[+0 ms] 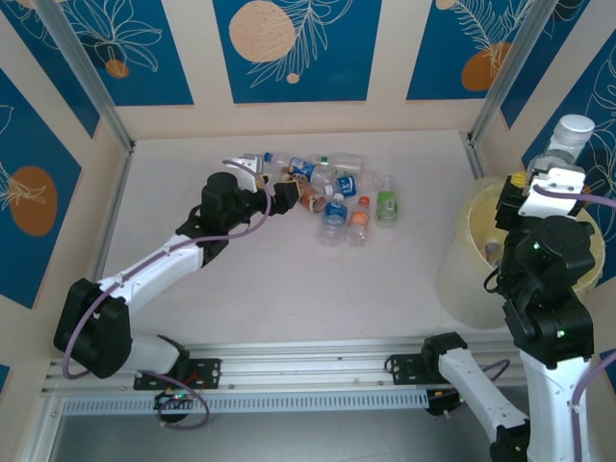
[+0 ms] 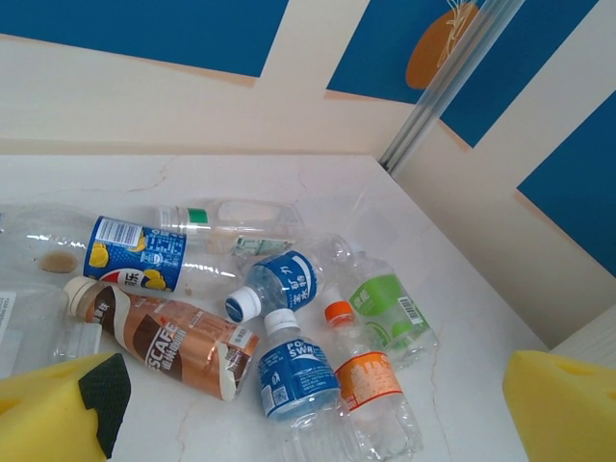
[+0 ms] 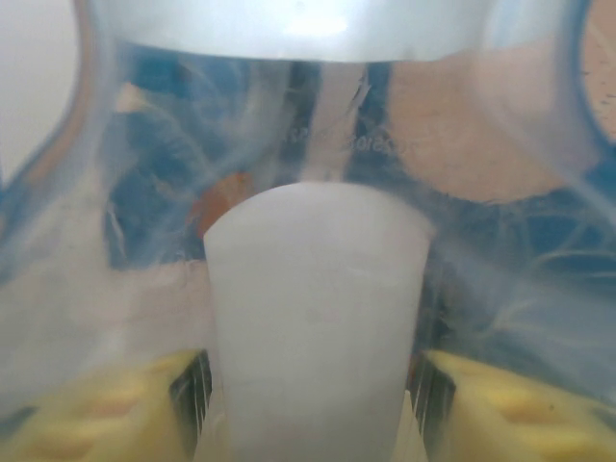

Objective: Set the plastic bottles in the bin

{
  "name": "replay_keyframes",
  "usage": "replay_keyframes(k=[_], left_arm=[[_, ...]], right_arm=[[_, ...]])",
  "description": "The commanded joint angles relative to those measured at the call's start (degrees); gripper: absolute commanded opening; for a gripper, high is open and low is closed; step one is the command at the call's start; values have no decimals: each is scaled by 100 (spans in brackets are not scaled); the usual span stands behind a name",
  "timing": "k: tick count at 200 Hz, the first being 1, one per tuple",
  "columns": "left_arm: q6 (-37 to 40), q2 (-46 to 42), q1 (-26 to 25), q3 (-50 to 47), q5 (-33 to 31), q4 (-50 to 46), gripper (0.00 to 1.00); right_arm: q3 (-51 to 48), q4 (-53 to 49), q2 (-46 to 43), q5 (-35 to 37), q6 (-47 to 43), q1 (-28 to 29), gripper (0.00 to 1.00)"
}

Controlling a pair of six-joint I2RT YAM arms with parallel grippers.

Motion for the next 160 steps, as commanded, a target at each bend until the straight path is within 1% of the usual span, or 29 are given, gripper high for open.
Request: replay_keyframes(k=[1,22,52,59,66,75,84,99,104,129,150,160], left_arm=[[-27,88,37,75,141,279,100],[-26,122,39,135,188,205,100],[-9,133,42,154,224,178,100],[-6,150,45,169,232,182,100],[-11,169,44,186,255,165,100],[-11,208,52,245,283,124,100],[-8,242,54,324,322,47,100],[34,295,68,480,416,-114,100],[46,312,69,521,449,-158,100],[131,339,80,690,513,-386,100],[134,289,97,660,489,-403,100],[135,253,100,611,460,-378,100]], right_arm=[[-162,-161,279,324,199,-476,39],[-208,-908,665,-144,990,-1366,39],[-454,-1079,756,-1321,1485,-2995,39],[-455,-1178,791,-1496,1571,-3335,39],[-487,-1211,815,-1536,1638,-3548,40],[-531,-1212,823,-1313,1711,-3640,42],[-572,-1288,849,-823,1844,-3667,44],[-717,-1497,953,-267,2101,-3739,52],[-779,-1556,979,-219,2181,-3781,54],[-1267,-1487,954,-117,2303,-3834,70],[-1246,-1450,943,-48,2194,-3800,77],[-1143,-1494,997,135,2139,-3739,80]])
